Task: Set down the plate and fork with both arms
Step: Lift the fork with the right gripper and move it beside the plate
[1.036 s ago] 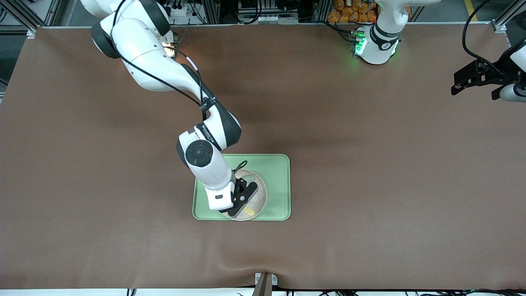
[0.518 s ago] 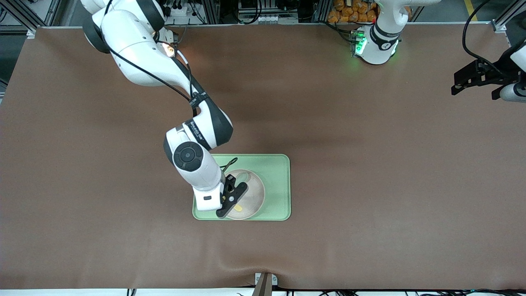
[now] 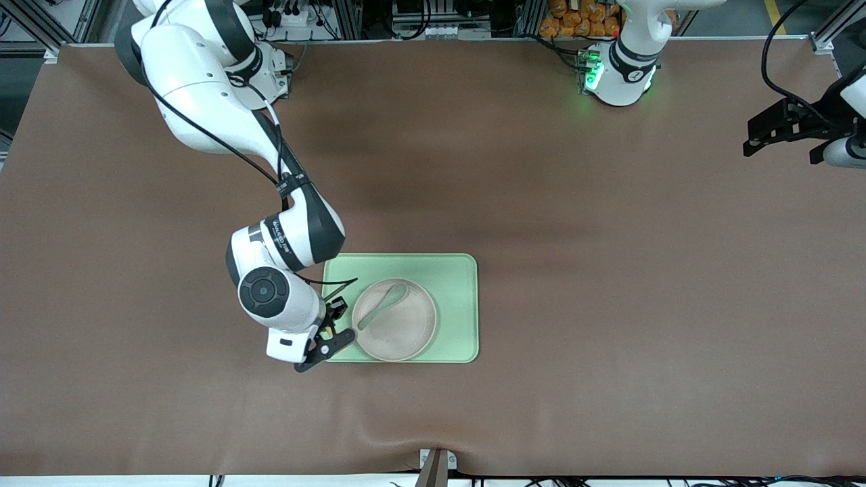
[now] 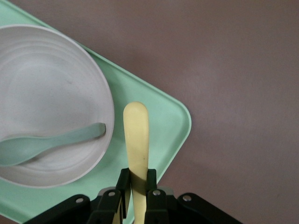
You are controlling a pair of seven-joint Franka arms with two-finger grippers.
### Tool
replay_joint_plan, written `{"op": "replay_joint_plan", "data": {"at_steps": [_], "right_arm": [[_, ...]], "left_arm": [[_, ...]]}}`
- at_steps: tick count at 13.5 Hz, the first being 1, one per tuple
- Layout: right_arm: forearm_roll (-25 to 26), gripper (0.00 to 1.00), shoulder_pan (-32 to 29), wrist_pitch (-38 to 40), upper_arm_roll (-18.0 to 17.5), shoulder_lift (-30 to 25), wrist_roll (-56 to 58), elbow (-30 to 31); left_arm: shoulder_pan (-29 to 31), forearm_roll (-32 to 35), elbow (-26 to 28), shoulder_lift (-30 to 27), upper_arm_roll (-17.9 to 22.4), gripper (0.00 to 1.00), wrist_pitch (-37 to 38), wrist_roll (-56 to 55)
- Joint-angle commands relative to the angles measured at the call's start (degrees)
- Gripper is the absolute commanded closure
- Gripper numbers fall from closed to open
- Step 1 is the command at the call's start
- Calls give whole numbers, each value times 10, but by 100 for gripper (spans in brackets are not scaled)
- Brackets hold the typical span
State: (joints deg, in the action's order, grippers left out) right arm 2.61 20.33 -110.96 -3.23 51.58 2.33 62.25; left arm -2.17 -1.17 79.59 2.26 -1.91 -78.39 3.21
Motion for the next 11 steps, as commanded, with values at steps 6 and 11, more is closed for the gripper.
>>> {"op": "replay_joint_plan", "data": {"at_steps": [6, 11], "right_arm": [[-48, 100, -6, -42, -6, -31, -229, 87], [-58, 52, -16, -137, -7, -31, -229, 139]], "left_arm": [[4, -2, 1, -6, 1, 0, 5, 4], [3, -2, 1, -6, 0, 0, 5, 4]]}}
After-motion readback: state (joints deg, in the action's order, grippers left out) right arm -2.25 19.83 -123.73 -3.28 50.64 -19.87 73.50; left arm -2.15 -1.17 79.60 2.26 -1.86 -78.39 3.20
